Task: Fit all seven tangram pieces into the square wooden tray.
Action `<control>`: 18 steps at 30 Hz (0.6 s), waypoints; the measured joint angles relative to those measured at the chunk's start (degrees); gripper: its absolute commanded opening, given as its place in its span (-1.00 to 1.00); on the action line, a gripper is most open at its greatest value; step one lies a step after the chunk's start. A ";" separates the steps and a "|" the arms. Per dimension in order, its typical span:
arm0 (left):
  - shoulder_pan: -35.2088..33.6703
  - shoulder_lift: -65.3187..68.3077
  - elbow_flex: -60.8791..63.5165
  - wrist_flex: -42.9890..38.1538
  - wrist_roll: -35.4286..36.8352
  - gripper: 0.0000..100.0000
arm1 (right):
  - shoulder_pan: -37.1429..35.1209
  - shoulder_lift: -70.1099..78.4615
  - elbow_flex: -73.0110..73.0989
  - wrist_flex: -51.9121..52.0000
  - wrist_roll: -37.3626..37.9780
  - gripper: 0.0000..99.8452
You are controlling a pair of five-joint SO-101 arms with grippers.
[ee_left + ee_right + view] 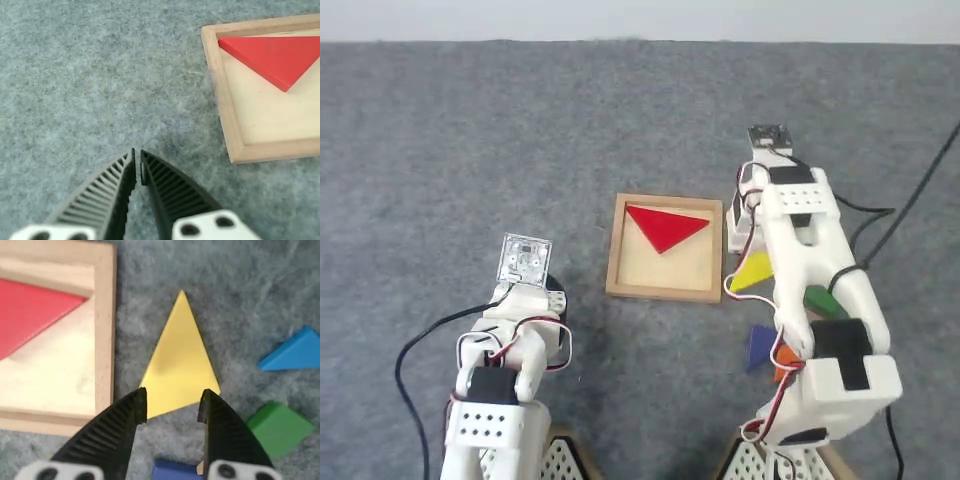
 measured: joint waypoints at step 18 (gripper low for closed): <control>0.00 0.00 0.00 0.00 0.00 -0.97 | 0.26 15.74 -11.34 -0.97 -0.26 -0.62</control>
